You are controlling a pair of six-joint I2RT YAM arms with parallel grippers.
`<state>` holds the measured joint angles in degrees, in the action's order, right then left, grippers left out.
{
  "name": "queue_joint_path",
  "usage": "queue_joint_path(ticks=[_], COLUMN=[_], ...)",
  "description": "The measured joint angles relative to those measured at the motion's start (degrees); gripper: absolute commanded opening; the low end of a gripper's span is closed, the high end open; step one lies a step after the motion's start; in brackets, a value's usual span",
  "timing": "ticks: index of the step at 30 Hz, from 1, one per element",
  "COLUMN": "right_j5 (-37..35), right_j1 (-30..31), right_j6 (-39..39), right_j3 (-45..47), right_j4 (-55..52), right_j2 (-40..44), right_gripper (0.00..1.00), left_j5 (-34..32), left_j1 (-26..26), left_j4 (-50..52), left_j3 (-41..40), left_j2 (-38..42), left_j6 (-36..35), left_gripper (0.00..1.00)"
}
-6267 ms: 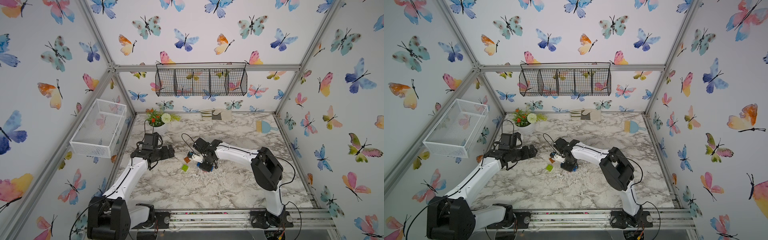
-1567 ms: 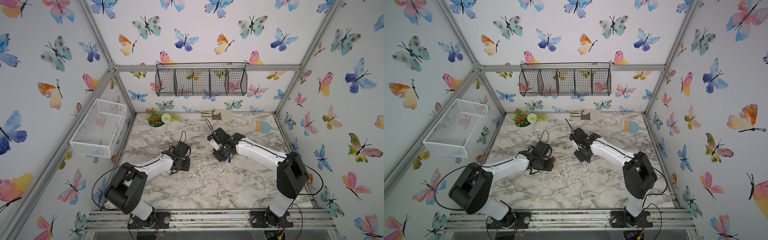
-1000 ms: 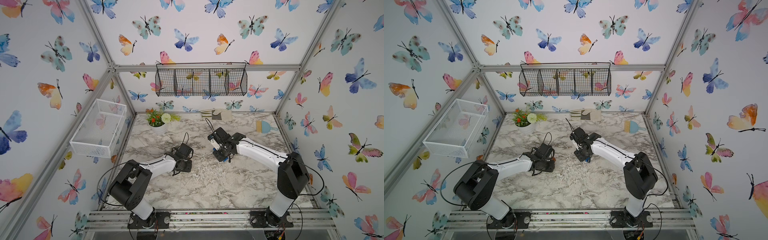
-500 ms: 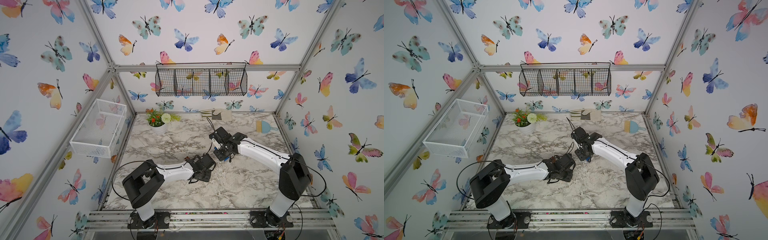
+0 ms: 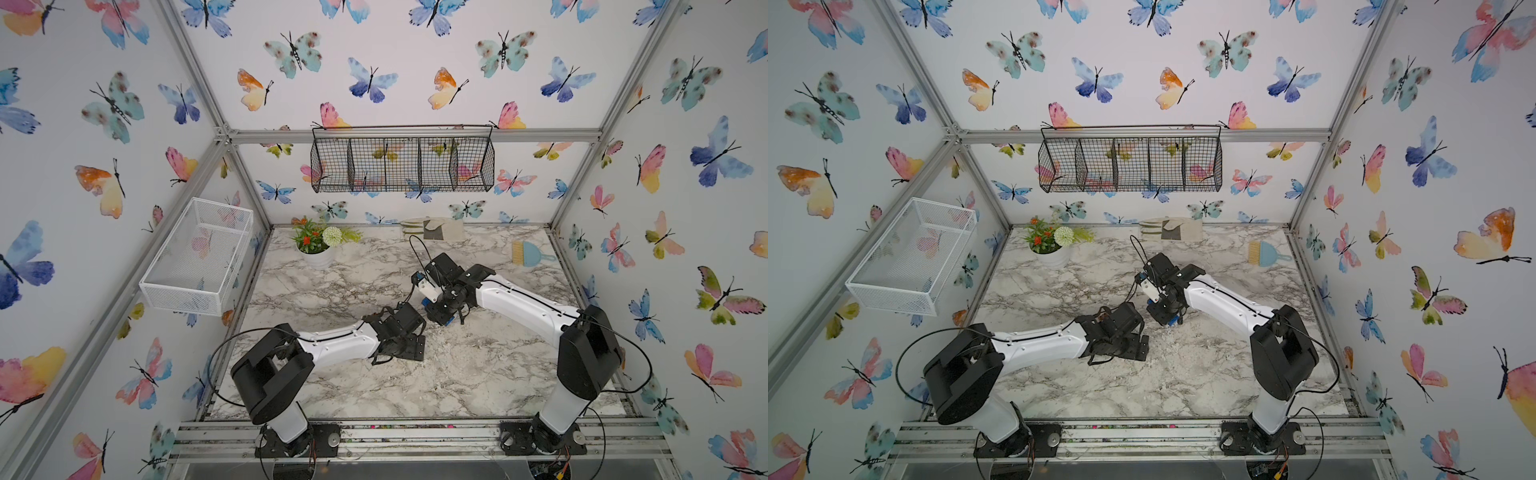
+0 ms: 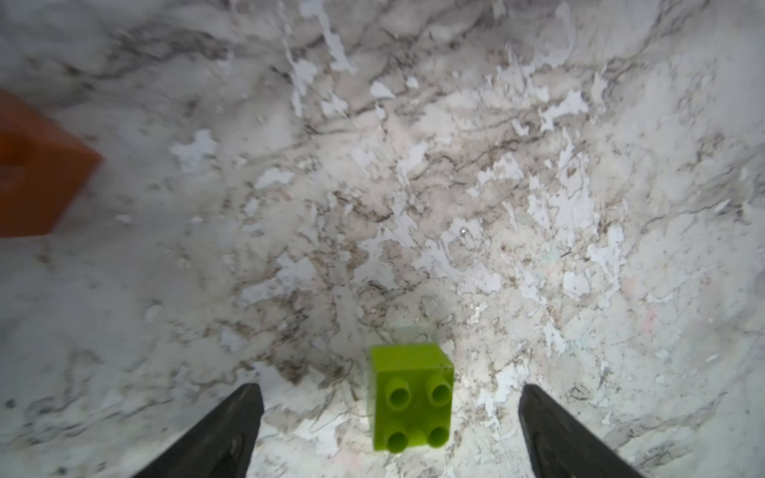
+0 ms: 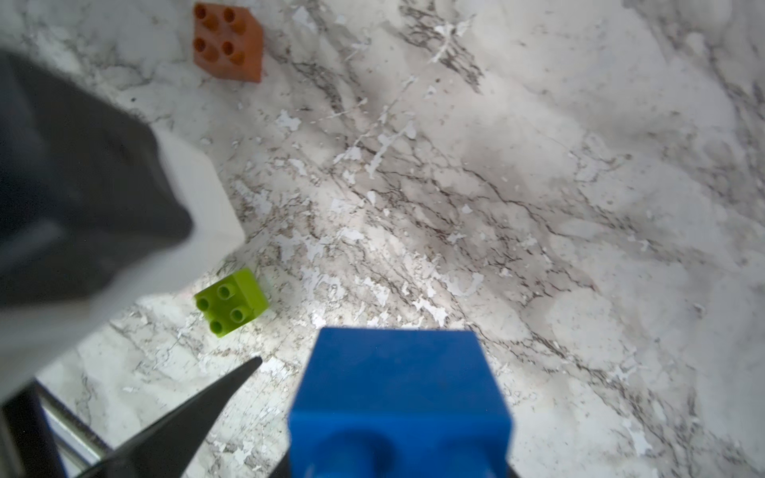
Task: Assemble the letter y with lego
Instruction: Move the lego brick at the center of the board, then assemble the lego brick with the lego brick.
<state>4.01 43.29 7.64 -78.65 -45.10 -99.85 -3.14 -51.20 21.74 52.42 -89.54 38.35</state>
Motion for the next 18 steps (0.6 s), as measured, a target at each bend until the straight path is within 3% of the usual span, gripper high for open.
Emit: queue_joint_path(ticks=[7, 11, 18], right_j5=[2.6, 3.3, 3.4], right_j1=[3.9, 8.1, 12.9], right_j6=[6.7, 9.6, 11.4], right_j3=[0.0, 0.0, 1.5], right_j4=[-0.8, -0.7, -0.5], right_j2=[-3.9, -5.4, -7.6], right_gripper=[0.17, 0.16, 0.16], left_j5=[1.6, 3.3, 6.1], left_j1=[17.0, 25.1, 29.6], left_j4=[3.5, 5.9, 7.7], left_j3=[-2.6, -4.6, -7.0], left_j2=[15.3, 18.9, 19.4], left_j6=[-2.6, -5.0, -7.6], left_gripper=[1.0, 1.0, 1.0])
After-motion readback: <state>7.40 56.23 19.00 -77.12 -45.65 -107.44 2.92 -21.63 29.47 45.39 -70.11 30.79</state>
